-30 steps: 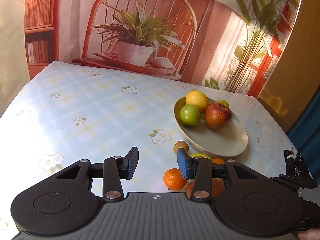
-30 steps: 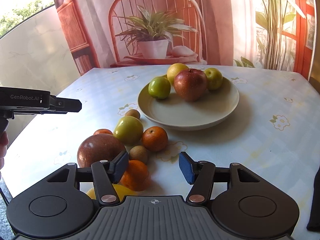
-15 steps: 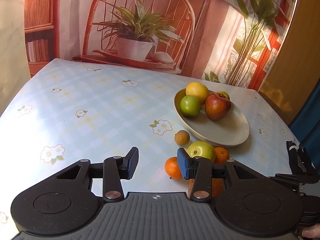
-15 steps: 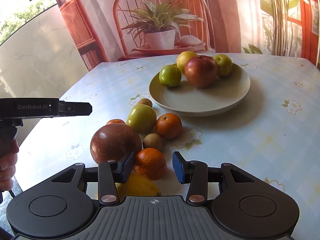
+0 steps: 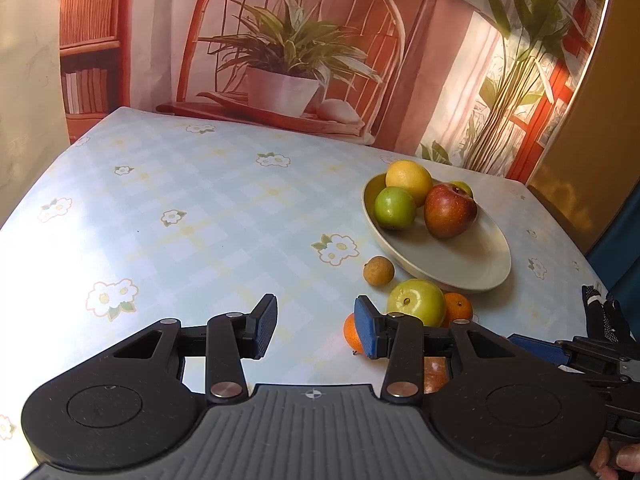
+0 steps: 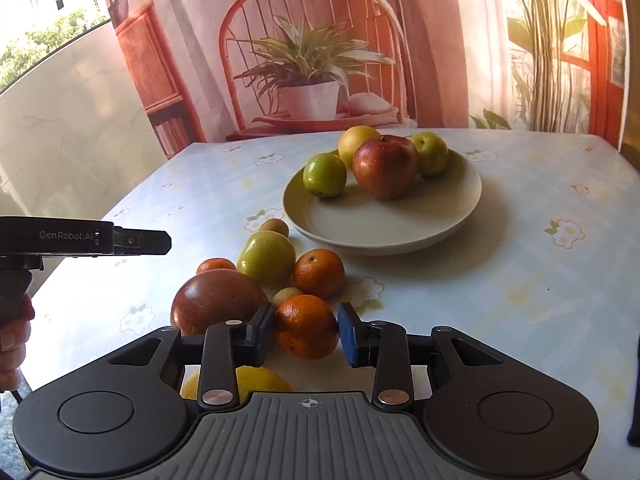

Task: Organize fruits
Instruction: 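Move both grippers back toward the loose fruit beside the plate, then close the right gripper on a tangerine while the left gripper grasps a small brown kiwi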

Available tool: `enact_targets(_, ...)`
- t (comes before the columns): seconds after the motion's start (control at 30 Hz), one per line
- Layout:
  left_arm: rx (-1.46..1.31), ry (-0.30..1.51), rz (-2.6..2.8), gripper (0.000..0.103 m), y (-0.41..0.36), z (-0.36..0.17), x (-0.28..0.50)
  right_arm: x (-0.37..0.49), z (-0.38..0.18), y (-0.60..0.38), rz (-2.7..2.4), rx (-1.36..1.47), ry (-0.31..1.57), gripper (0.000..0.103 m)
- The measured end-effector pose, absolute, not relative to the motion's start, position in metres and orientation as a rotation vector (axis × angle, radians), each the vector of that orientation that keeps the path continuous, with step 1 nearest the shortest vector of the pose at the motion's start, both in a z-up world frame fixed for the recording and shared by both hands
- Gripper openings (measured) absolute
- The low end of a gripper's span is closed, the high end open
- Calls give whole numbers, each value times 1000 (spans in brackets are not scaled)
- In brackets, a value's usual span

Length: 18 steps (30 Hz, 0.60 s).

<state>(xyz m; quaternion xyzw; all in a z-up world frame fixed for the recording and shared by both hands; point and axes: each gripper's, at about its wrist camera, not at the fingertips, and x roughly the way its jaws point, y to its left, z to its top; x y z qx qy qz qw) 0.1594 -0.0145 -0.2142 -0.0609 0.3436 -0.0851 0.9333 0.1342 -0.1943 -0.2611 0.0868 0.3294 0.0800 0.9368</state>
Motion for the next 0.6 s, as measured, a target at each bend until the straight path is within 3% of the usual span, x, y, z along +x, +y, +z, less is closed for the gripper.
enact_targets(0.17, -142, 730, -187, 45, -14, -220, 162, 134, -262, -189, 67, 7, 659, 32)
enact_targets(0.6, -189, 767, -199, 45, -12, -228, 171, 139, -277, -191, 47, 12, 676, 36)
